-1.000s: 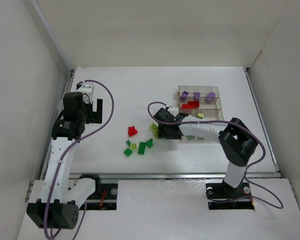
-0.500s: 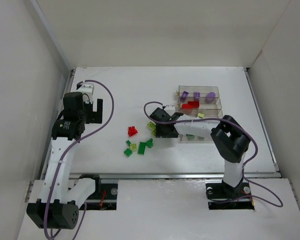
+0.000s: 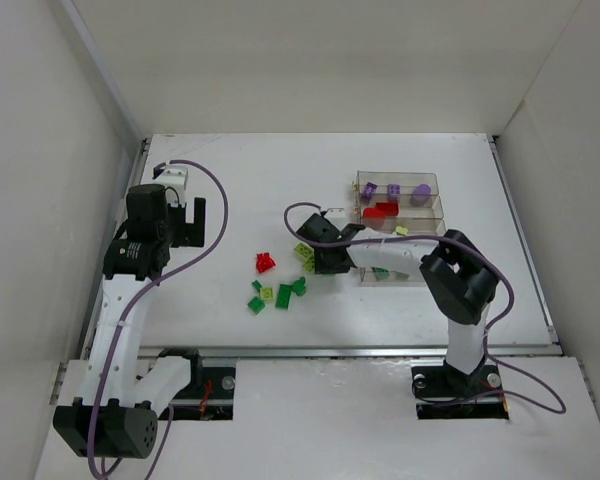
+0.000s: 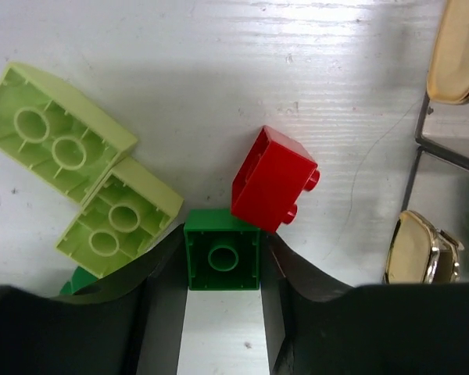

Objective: Sort the legos into containers by color

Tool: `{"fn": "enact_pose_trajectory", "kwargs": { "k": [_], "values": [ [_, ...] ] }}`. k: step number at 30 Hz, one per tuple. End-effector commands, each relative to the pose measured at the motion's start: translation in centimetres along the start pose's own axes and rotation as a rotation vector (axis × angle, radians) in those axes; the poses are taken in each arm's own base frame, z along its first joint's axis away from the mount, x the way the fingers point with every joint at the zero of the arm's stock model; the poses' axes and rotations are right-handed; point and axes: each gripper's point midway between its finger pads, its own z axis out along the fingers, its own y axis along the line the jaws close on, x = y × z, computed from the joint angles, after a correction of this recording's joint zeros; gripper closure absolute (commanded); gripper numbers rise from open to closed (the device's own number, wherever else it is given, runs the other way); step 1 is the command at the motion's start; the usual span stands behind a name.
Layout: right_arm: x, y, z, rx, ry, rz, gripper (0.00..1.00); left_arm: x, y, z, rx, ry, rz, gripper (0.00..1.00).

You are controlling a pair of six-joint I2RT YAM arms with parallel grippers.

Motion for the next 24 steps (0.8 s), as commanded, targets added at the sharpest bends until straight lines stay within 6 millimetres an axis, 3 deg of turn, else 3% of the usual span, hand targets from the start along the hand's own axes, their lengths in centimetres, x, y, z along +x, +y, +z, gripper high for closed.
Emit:
{"fn": "enact_pose_trajectory", "kwargs": {
  "k": [1,2,3,7,8,10,12,13,17,18,19,21,23,24],
  "values": [
    [-1.9,1.6,-3.6,-0.078,-0.074,-0.049,1.0,-0.2,-0.2,0.0,0.009,-0.017,0.004,0.03],
    [-2.6,1.4,-4.6,-0.084,-0.096,-0.04,1.0,-0.2,-0.2,0.0,0.009,-0.017,0.004,0.03],
    [-4.0,1.1,-7.1,-0.11,-0.141,0.002,1.0,-0.2,-0.2,0.0,0.009,-0.017,0.004,0.03],
    [-6.7,-2.7,-11.8,-0.058,-0.29,0.085,1.0,-0.2,-0.1,0.0,0.0,-0.016,0.004,0.03],
    [-7.4,-3.1,-12.8,-0.062,-0.322,0.102,1.0,-0.2,-0.1,0.0,0.0,-0.016,0.004,0.03],
    [-7.5,-5.7,-13.2,-0.022,-0.328,0.131,1.0,-0.2,-0.1,0.0,0.0,-0.016,0.004,0.03],
    [-7.7,-8.9,-11.8,0.047,-0.297,0.177,1.0,-0.2,-0.1,0.0,0.0,-0.016,0.004,0.03],
    [-6.7,-10.4,-10.8,0.081,-0.263,0.183,1.0,-0.2,-0.1,0.0,0.0,-0.016,0.004,0.03],
    [-5.8,-14.7,-8.6,0.148,-0.209,0.231,0.97,-0.6,0.0,-0.2,-0.002,-0.034,0.002,0.03],
    [-5.7,-15.3,-8.2,0.155,-0.202,0.234,0.9,-0.6,0.0,-0.2,-0.002,-0.034,0.002,0.01],
    [-5.6,-16.1,-7.6,0.159,-0.192,0.247,0.76,-0.2,0.0,0.0,-0.001,-0.025,0.003,0.01],
    [-6.1,-16.5,-7.4,0.156,-0.199,0.238,0.69,-0.3,0.0,-0.3,-0.002,-0.034,0.002,0.01],
    [-6.1,-16.7,-7.2,0.15,-0.199,0.223,0.54,-0.3,0.0,-0.3,-0.002,-0.034,0.002,0.01],
    [-6.6,-16.6,-7.1,0.142,-0.214,0.205,0.52,-0.3,0.0,-0.3,-0.002,-0.034,0.002,0.01]
  ]
}}
